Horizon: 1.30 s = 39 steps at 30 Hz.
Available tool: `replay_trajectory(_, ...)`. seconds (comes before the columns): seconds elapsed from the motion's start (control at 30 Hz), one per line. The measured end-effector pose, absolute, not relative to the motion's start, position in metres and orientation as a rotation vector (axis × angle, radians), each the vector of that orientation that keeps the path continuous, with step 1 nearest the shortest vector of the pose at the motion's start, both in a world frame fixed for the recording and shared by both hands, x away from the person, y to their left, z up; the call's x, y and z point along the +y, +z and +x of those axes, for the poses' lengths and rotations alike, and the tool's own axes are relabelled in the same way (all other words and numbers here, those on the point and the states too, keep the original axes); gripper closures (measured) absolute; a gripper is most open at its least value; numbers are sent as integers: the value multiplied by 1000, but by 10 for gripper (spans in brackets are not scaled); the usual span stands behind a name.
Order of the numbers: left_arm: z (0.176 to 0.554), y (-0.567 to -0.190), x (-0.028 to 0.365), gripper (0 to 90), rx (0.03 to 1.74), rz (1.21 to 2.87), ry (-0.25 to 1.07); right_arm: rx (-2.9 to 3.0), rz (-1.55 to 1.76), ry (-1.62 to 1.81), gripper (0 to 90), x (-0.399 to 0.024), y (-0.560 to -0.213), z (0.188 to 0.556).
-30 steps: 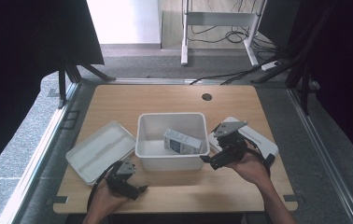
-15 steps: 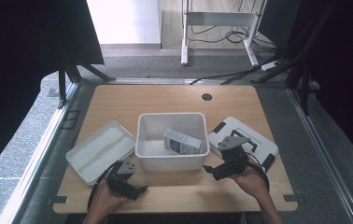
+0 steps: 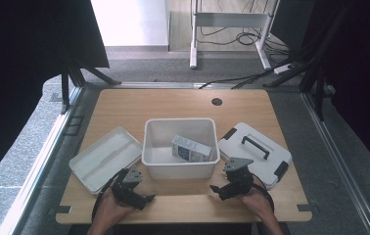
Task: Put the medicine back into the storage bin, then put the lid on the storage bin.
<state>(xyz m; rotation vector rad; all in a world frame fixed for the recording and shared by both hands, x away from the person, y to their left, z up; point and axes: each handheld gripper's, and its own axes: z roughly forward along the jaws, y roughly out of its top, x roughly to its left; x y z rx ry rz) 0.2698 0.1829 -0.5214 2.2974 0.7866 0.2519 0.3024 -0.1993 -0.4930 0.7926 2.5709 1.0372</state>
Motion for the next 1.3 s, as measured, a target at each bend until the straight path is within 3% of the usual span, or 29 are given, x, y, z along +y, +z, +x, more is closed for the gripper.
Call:
replay_trajectory(0.27,270,-521,183,0,791,2297,254,2589,853,1042,0,-202,-519,301)
replay_trajectory(0.67,271,-519,186,0,844,2267,232,2585,852,1041,0,-202,-519,301)
replay_trajectory(1.07,278,-487,202,12,829,2316,201,2584,854,1041,0,-202,-519,301)
replay_trajectory(1.3,290,-468,217,44,847,2376,247,2585,854,1041,0,-202,-519,301)
